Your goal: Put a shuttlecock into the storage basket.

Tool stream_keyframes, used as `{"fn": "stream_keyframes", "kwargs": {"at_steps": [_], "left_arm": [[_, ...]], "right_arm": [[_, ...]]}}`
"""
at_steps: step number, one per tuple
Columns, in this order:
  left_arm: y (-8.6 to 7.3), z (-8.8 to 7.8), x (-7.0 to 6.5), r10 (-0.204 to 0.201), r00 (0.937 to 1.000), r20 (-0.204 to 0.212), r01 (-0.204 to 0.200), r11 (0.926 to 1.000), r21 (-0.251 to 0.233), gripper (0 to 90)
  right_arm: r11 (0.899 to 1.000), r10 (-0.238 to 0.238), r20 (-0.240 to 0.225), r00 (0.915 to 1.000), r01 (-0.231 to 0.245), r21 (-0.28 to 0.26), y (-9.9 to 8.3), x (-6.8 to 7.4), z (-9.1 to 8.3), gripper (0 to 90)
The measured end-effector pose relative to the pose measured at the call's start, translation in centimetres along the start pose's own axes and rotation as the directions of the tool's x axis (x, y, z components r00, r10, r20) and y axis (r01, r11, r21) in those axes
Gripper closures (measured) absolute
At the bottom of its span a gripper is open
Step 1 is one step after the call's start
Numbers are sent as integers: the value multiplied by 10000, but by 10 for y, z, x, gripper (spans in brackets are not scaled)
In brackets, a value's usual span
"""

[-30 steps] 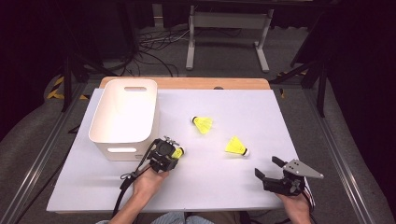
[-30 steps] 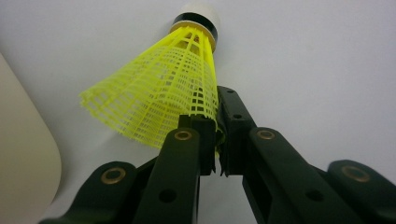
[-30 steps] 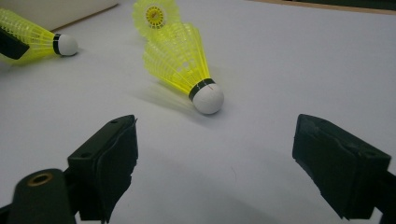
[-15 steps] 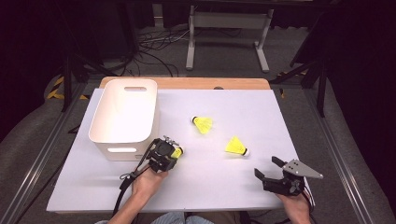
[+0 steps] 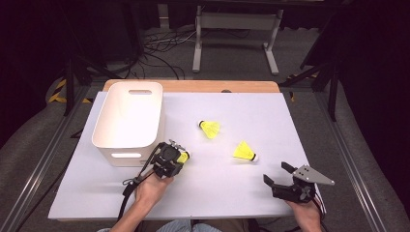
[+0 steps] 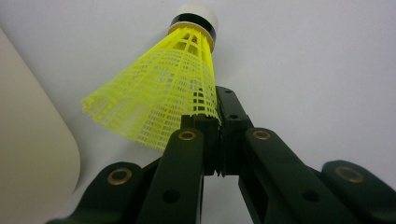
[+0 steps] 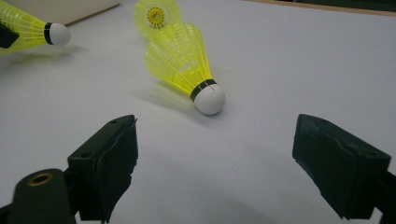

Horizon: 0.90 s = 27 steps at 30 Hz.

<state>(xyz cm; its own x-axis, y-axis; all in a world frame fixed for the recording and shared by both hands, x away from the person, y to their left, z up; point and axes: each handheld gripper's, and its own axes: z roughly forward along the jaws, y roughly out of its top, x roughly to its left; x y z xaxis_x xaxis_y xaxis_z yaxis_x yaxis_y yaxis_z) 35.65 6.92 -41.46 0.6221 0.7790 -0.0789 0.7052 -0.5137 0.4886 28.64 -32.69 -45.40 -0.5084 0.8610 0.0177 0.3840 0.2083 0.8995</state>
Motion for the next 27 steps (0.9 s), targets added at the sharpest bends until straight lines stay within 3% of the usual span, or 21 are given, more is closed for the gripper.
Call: {"fn": "stream_keyframes", "kwargs": {"at_steps": [27], "left_arm": [[15,-26,-15,349,9992,196,-340,9986,-409,890]], "right_arm": [[10000,-35,3,10000,35,-8,0,0,0,146]]}}
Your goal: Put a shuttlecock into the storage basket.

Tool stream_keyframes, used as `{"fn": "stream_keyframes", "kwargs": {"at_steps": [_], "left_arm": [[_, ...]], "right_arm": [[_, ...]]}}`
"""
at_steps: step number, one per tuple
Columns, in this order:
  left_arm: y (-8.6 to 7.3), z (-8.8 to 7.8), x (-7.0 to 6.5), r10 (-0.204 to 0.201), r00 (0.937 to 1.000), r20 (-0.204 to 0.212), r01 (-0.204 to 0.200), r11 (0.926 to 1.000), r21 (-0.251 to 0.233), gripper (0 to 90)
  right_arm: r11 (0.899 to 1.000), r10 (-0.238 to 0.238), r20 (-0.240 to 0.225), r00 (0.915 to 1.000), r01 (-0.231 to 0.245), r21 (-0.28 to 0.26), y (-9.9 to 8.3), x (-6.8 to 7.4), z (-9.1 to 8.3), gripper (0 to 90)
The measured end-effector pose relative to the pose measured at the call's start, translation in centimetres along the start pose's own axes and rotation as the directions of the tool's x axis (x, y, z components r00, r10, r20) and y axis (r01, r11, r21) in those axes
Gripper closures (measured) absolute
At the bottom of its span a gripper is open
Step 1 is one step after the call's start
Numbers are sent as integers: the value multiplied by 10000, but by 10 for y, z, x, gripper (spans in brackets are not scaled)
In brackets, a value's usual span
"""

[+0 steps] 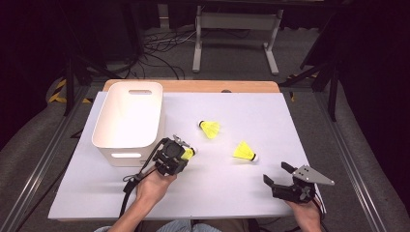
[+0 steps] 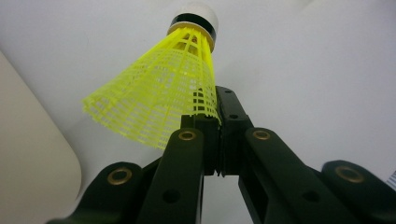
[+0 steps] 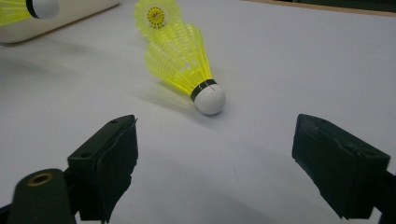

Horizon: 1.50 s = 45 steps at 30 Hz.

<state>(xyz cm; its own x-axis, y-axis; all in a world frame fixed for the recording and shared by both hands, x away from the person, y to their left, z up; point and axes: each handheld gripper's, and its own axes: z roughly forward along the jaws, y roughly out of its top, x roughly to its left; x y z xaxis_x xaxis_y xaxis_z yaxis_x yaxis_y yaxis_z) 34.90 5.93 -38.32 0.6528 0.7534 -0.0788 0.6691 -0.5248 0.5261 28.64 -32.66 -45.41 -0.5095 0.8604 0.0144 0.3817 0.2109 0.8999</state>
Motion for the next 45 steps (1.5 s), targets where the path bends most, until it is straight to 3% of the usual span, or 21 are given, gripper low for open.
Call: {"fn": "stream_keyframes", "kwargs": {"at_steps": [8,18,45], "left_arm": [[10,-13,-4,249,9995,-190,-252,9995,-179,890],[26,-30,0,320,9991,-282,-330,9987,-383,890],[52,-52,22,49,10000,-76,-53,9985,-545,890]], "right_arm": [[10000,-1,-3,10000,1,2,0,0,0,146],[10000,-1,-1,10000,1,-4,0,0,0,147],[10000,4,-24,10000,-4,-3,0,0,0,147]]}}
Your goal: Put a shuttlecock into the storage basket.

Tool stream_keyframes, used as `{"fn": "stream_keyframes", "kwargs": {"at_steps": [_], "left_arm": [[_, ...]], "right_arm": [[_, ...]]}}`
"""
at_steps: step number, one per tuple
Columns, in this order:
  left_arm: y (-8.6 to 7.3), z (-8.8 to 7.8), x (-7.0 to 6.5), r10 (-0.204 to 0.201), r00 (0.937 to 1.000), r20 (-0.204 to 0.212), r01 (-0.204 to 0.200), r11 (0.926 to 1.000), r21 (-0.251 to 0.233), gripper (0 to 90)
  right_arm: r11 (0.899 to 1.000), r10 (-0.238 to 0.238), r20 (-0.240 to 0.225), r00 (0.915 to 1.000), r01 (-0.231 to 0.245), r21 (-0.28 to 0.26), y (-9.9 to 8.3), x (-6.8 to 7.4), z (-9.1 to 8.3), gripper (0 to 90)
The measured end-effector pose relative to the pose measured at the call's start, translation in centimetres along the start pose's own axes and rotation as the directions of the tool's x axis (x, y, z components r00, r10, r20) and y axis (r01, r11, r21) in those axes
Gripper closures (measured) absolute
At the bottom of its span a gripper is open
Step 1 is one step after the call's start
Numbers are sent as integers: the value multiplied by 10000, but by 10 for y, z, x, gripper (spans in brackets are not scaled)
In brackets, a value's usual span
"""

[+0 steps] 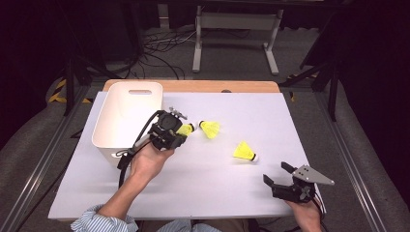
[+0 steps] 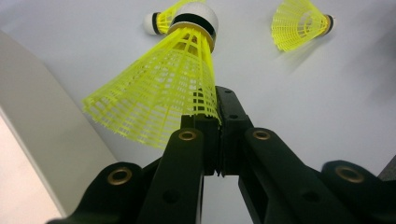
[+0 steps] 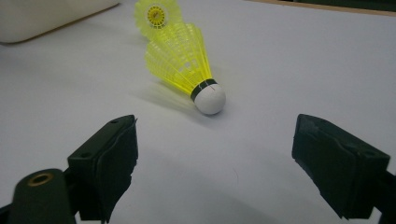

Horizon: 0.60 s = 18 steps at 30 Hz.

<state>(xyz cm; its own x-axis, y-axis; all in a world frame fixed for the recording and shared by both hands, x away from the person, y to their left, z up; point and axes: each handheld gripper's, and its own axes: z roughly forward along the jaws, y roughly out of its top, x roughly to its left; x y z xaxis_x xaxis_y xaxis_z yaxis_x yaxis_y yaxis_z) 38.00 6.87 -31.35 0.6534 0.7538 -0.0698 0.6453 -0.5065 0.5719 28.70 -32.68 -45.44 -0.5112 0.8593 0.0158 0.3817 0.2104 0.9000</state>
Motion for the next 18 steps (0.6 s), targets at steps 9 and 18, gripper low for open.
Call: {"fn": "stream_keyframes", "kwargs": {"at_steps": [9,18], "left_arm": [[3,-8,10,-207,9998,41,208,9997,-148,891],[5,-12,18,-319,9995,57,320,9994,-151,891]], "right_arm": [[10000,15,26,10000,-15,-14,0,0,0,147],[10000,30,3,10000,-30,-16,0,-1,0,147]]}}
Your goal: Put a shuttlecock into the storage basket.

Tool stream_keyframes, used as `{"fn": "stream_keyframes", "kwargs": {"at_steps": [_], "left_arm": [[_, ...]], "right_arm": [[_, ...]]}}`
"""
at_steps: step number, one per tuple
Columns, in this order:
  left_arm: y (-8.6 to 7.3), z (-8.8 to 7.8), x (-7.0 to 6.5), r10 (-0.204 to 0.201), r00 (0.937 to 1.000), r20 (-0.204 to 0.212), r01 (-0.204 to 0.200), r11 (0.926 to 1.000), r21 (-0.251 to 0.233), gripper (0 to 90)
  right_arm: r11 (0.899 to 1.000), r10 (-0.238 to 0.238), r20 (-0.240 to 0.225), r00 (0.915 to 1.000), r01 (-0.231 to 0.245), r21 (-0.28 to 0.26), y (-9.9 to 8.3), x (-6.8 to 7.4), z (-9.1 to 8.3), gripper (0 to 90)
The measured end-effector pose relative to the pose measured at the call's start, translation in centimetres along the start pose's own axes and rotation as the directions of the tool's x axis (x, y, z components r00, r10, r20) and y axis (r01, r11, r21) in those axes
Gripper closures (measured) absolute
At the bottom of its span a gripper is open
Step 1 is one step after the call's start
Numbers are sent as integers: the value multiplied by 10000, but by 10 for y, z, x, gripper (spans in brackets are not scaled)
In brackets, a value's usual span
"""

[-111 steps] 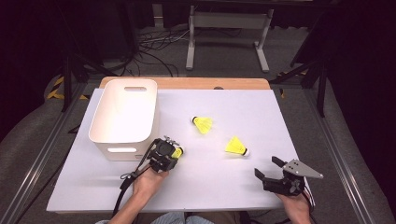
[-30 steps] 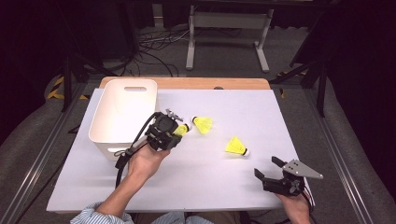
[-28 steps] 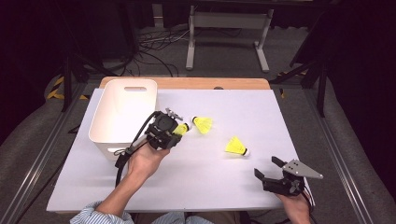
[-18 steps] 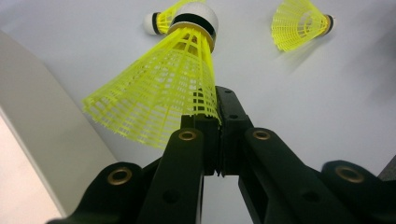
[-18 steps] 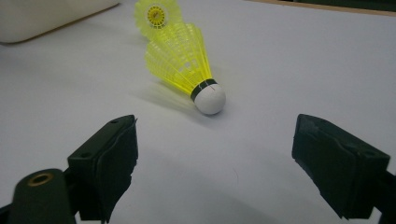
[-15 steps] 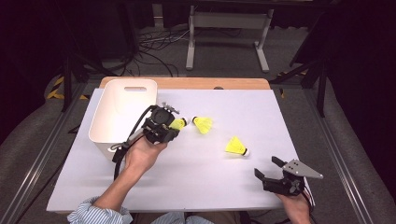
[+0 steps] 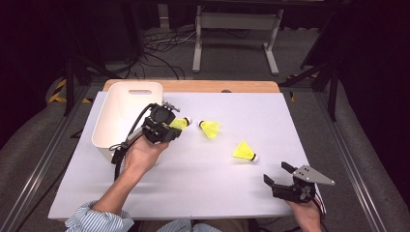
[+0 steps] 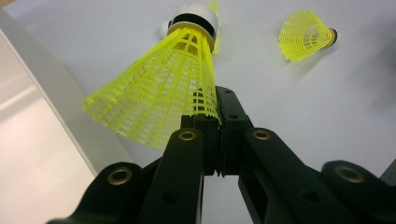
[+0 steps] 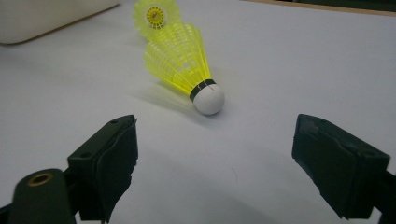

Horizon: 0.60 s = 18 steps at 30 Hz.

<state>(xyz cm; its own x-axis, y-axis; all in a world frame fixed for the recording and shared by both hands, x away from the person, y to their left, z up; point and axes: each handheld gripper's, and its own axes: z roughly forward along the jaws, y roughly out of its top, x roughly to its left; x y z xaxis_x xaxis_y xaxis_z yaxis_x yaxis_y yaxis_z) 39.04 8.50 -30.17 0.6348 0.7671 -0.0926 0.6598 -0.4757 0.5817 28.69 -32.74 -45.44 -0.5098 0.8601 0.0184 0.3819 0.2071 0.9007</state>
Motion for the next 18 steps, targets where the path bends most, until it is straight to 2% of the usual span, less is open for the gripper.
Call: {"fn": "stream_keyframes", "kwargs": {"at_steps": [10,18], "left_arm": [[5,-10,9,-86,9999,-131,85,9999,-116,891],[6,-14,18,-302,9994,-177,298,9993,-227,891]], "right_arm": [[10000,23,9,10000,-23,-10,0,0,0,147],[10000,20,12,10000,-20,3,0,0,0,147]]}}
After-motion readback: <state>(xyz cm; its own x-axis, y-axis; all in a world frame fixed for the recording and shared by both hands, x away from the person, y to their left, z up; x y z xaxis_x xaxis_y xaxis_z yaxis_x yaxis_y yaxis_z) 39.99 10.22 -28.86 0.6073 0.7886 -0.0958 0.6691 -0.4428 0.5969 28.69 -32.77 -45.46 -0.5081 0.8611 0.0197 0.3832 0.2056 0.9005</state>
